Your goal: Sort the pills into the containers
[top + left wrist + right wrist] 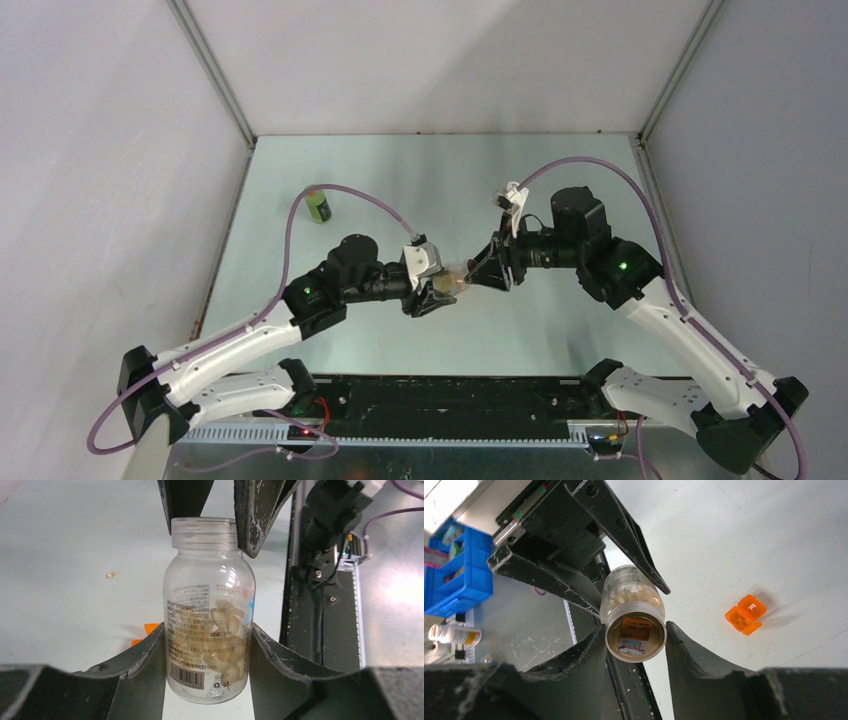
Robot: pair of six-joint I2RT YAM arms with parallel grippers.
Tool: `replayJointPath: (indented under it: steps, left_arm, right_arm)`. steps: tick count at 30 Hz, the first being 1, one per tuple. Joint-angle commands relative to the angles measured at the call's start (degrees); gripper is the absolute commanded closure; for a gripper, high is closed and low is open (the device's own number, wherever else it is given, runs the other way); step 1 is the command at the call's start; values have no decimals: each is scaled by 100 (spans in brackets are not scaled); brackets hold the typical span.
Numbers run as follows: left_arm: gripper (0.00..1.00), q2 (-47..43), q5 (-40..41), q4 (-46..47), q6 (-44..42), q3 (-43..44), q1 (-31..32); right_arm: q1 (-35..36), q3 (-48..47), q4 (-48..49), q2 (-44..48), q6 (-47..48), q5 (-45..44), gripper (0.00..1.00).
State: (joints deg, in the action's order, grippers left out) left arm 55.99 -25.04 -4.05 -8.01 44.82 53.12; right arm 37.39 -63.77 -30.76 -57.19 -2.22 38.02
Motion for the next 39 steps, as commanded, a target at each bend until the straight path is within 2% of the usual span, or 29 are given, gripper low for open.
replayJointPath:
  steps: [1, 2, 5, 8, 9, 12, 14, 15, 16, 17, 18, 19, 21, 22, 23, 26, 29, 32, 35, 39]
  left_arm:
    - [100, 74, 626, 38, -187, 389, 6]
    - [100, 126, 791, -16, -212, 425, 5]
    - [100, 184, 1081, -75, -320, 447, 8]
    - [100, 173, 1322, -90, -393, 426, 6]
    - [100, 170, 1437, -77, -414, 412, 10]
    - [100, 179, 1625, -66, -463, 393, 14]
    - [100, 193, 1673, -42, -465, 377, 15]
    - [100, 206, 1668, -36, -449, 378, 14]
    - [100, 214, 1659, -39, -439, 378, 18]
    - [100, 226, 1636, -38, -419, 383, 16]
    - [100, 223, 1630, -31, -398, 376, 21]
    - [100, 222, 1622, -20, -360, 367, 17]
    - [100, 189, 1568, 28, -310, 320, 21]
    - [100, 178, 1566, 54, -272, 305, 16]
    - [100, 154, 1553, 91, -245, 288, 19]
    - [100, 121, 1506, 151, -193, 262, 14]
    - [100, 83, 1438, 190, -160, 251, 15]
    - [100, 76, 1338, 227, -143, 247, 20]
    - [100, 84, 1301, 292, -101, 239, 14]
    - [97, 106, 1225, 372, -8, 232, 14]
  right_arm:
    - [220, -51, 711, -243, -1170, -1127, 81]
    - [420, -54, 734, -331, -1274, -1637, 84]
    - [752, -57, 948, -475, -1713, -2437, 87]
    - [987, -55, 1160, -588, -2452, -2926, 93]
    - [1010, -56, 1209, -615, -2657, -3273, 99]
    - [1098, -54, 1071, -610, -3778, -4166, 100]
    - [1186, -52, 1036, -559, -4149, -4767, 100]
    - [1198, -50, 1072, -524, -4187, -4847, 98]
    - [1200, -53, 1156, -501, -4126, -4830, 89]
    - [1192, -50, 1215, -439, -4013, -4685, 66]
    - [1126, -51, 1330, -414, -3706, -4520, 55]
    - [1062, -45, 1368, -332, -3562, -4122, 36]
    - [686, -8, 1477, -200, -3084, -3266, 19]
    - [574, 41, 1505, -154, -2782, -2967, 15]
    - [312, 71, 1491, -96, -2634, -2288, 11]
    - [-102, 100, 1133, -70, -1935, -1027, 8]
    - [-220, 102, 803, -97, -1493, -603, 7]
    - [-210, 101, 715, -184, -1433, -255, 7]
    - [-8, 132, 945, -318, -1569, -308, 7]
    - [363, 137, 1254, -648, -1957, -959, 9]
